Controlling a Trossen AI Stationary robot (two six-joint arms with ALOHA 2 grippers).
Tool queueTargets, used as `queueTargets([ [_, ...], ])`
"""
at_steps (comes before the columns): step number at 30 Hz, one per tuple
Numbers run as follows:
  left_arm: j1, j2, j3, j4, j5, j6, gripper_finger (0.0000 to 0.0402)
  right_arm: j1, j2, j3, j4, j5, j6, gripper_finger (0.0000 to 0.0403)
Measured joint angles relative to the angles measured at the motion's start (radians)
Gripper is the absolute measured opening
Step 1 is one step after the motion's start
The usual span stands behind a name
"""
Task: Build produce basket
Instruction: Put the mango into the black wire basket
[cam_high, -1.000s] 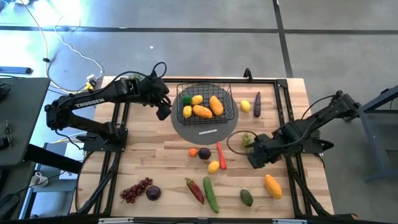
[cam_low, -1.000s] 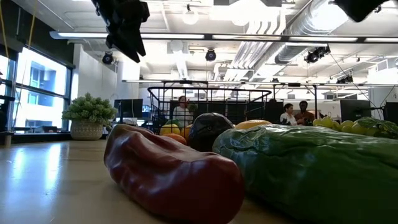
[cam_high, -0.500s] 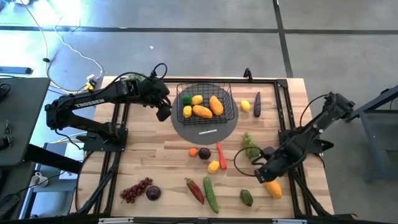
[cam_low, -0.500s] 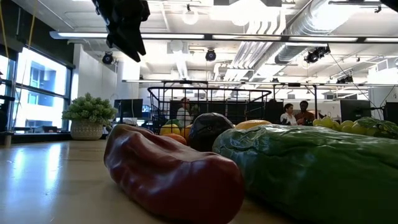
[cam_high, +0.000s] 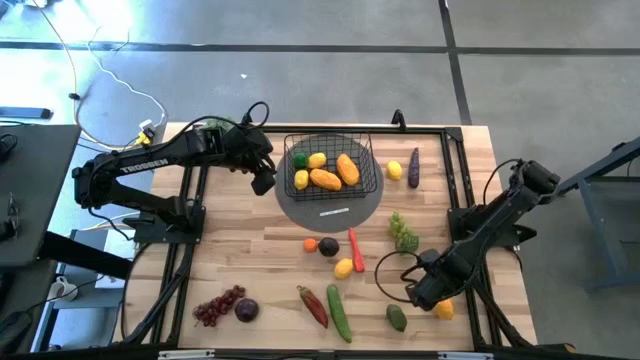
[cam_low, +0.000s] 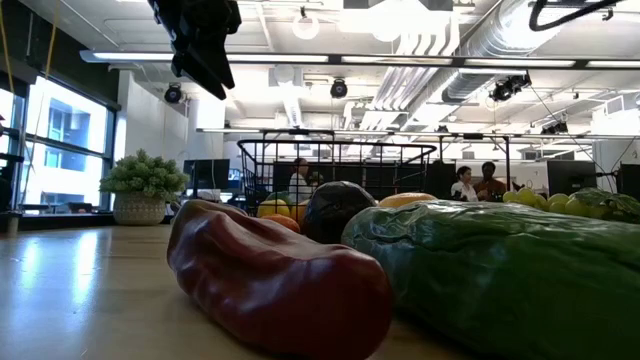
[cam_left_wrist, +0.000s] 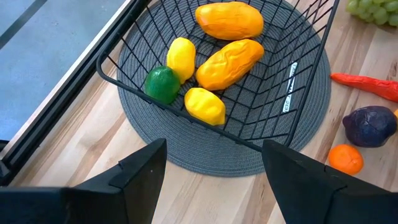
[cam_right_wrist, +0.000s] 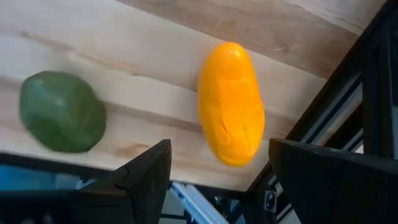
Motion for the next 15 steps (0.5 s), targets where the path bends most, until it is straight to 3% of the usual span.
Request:
queueTargets([
  [15,0.000,0.000,0.000,0.000,0.003,0.000,0.0255,0.000,0.195,0.000,0.032,-0.037,-0.009,0.0252],
])
